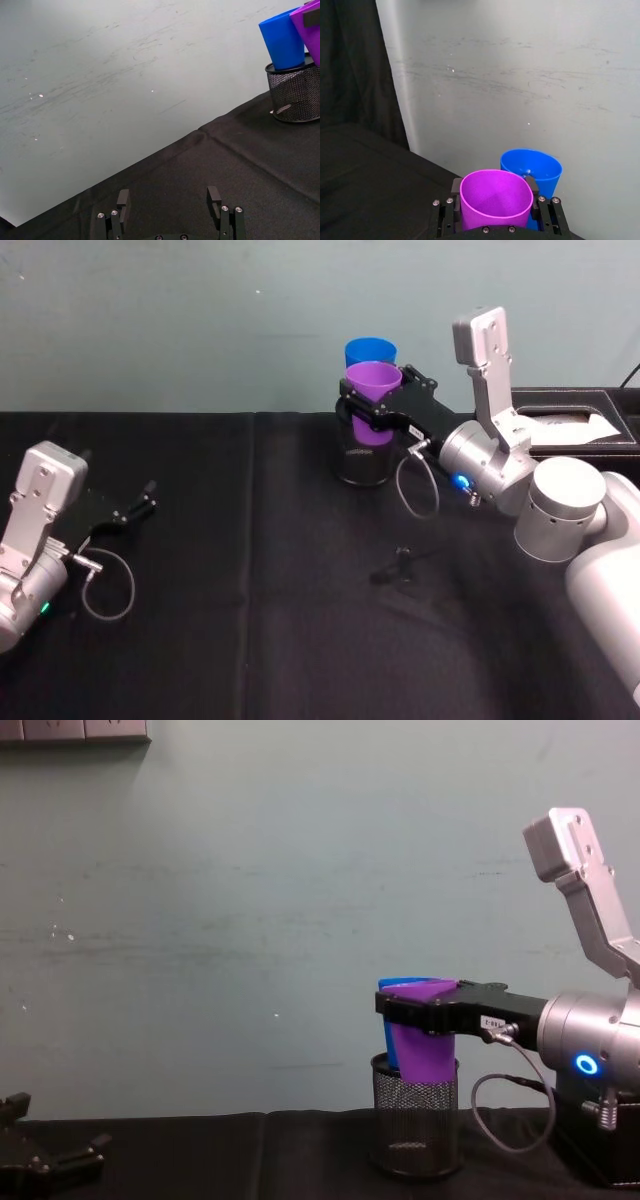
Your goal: Pick up one cup with a gripper and tap it against the other cup.
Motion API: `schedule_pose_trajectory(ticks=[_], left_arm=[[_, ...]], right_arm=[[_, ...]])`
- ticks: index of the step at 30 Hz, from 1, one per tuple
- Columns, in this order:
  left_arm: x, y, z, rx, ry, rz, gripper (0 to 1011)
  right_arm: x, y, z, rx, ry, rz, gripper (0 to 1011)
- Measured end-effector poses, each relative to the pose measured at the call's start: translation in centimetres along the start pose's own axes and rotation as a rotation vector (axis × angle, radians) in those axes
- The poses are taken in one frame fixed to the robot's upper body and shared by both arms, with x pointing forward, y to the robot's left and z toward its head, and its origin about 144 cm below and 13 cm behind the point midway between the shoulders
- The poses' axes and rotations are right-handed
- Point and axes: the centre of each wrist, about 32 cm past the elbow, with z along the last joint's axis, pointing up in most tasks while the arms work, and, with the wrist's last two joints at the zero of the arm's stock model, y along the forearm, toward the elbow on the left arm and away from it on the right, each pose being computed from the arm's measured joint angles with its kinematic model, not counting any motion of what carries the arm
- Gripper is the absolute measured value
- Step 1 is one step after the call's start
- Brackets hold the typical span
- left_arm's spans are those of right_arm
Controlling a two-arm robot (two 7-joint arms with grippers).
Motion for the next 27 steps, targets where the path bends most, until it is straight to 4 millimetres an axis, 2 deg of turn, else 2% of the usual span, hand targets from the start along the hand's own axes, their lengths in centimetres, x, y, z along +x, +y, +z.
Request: schedule_pose_trajectory(ticks=[27], left_arm=[[0.0,0.0,0.0,0.0,0.0,0.0,1000]], right_arm=[[-0.05,0.06,0.11,-0.006,0.0,-0.003,755]])
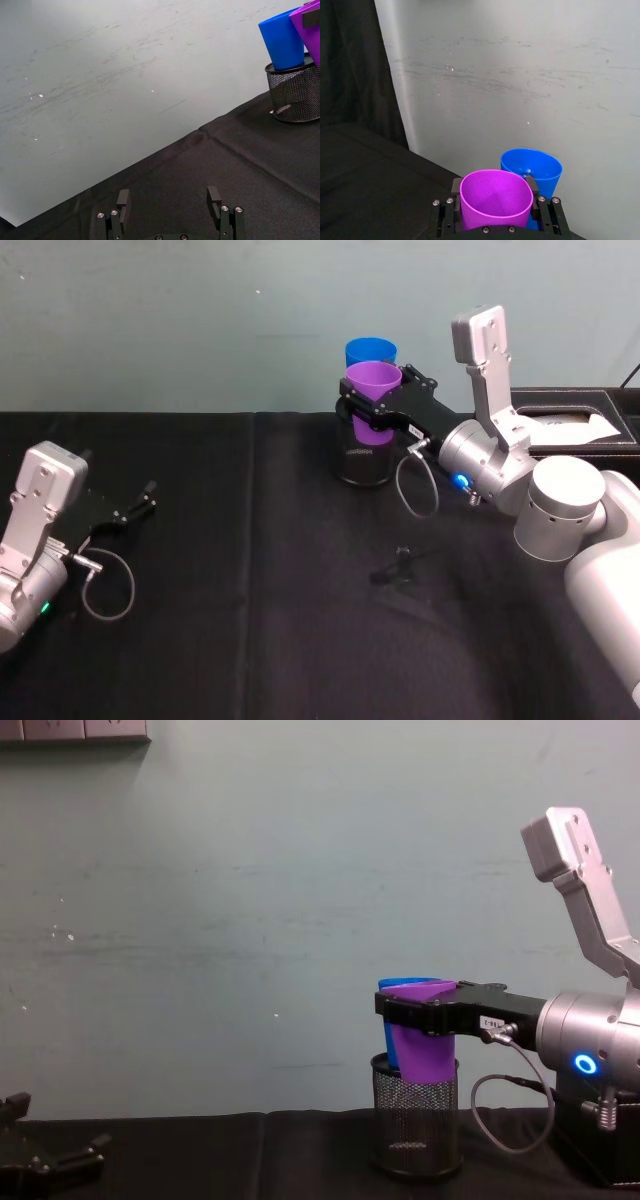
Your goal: Pick up one cup with a gripper and tap it against the other cup.
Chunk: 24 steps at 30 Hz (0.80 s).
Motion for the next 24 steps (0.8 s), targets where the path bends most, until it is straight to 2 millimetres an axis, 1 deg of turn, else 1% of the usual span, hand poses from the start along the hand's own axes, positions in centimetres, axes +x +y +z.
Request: schedule_pose_trajectory(ticks=[24], left_arm=[[0.0,0.0,0.0,0.0,0.0,0.0,1000]], right_arm=[[0.0,0.0,0.0,0.002,0.001,0.0,754]])
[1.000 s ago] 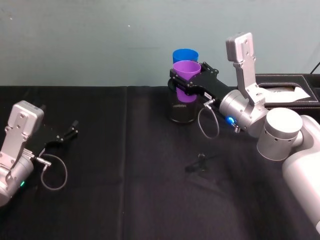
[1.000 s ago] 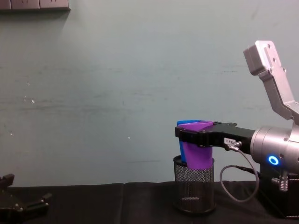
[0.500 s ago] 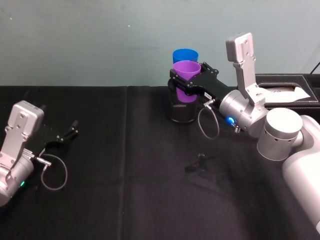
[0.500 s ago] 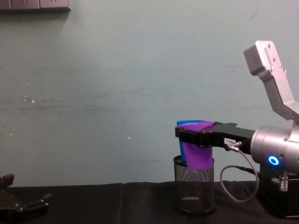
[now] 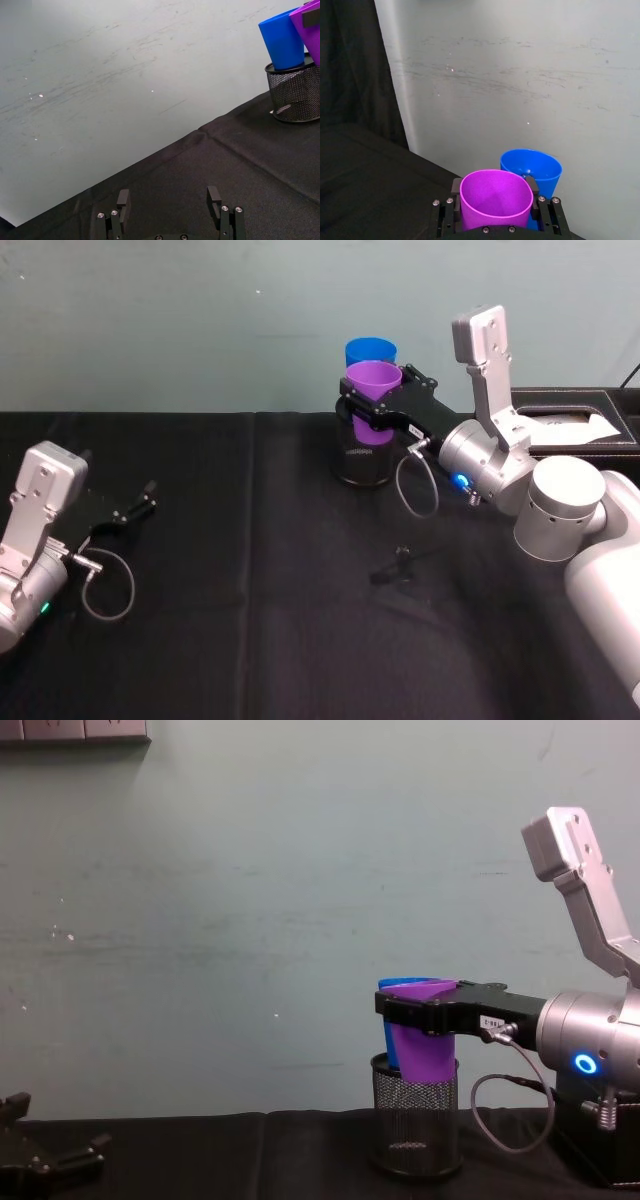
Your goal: Pick up one cup with a gripper and tap it against the other cup.
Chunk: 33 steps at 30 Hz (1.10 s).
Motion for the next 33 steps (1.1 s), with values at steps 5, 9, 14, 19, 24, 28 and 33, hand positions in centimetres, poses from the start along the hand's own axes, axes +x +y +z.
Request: schedule_pose_trajectory(ticks=[5,9,14,19,24,28,33], left_arm=[[0.0,0.0,0.0,0.0,0.0,0.0,1000],[0.0,0.0,0.0,0.0,0.0,0.0,1000],[0.0,0.0,0.0,0.0,0.0,0.0,1000],[0.0,0.0,0.0,0.0,0.0,0.0,1000],[0.0,0.0,0.0,0.0,0.0,0.0,1000],[0.0,0.0,0.0,0.0,0.0,0.0,1000],[0.0,0.0,0.0,0.0,0.0,0.0,1000]], right_arm=[[0.0,0.0,0.0,0.0,0.0,0.0,754],[0.0,0.0,0.0,0.0,0.0,0.0,754],[0.0,0.0,0.0,0.0,0.0,0.0,754],[0.0,0.0,0.0,0.0,0.0,0.0,754],[0.0,0.0,0.0,0.0,0.0,0.0,754],[0.0,0.0,0.0,0.0,0.0,0.0,754],[0.0,0.0,0.0,0.0,0.0,0.0,754]])
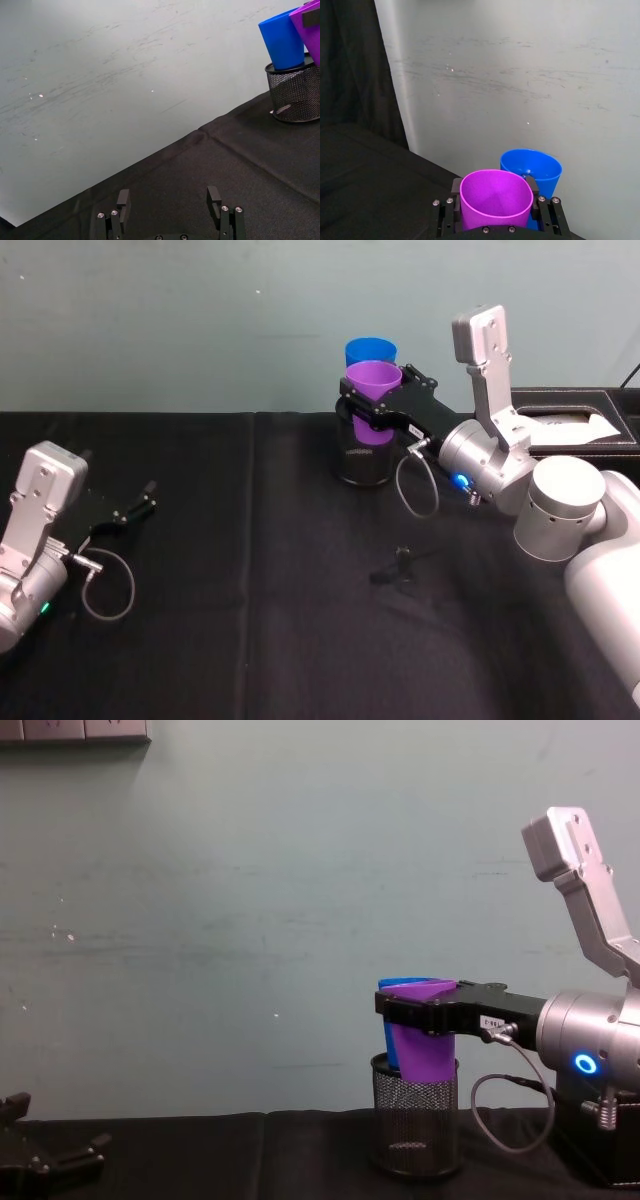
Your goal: Pick up one cup with a gripper and tap it against the other cup.
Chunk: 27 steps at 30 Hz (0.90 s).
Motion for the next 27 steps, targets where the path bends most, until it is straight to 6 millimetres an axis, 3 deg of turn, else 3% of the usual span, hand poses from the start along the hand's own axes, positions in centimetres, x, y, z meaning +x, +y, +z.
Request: schedule_pose_trajectory(ticks=[27], left_arm=[[0.0,0.0,0.0,0.0,0.0,0.0,1000]], right_arm=[[0.0,0.0,0.0,0.0,0.0,0.0,754]])
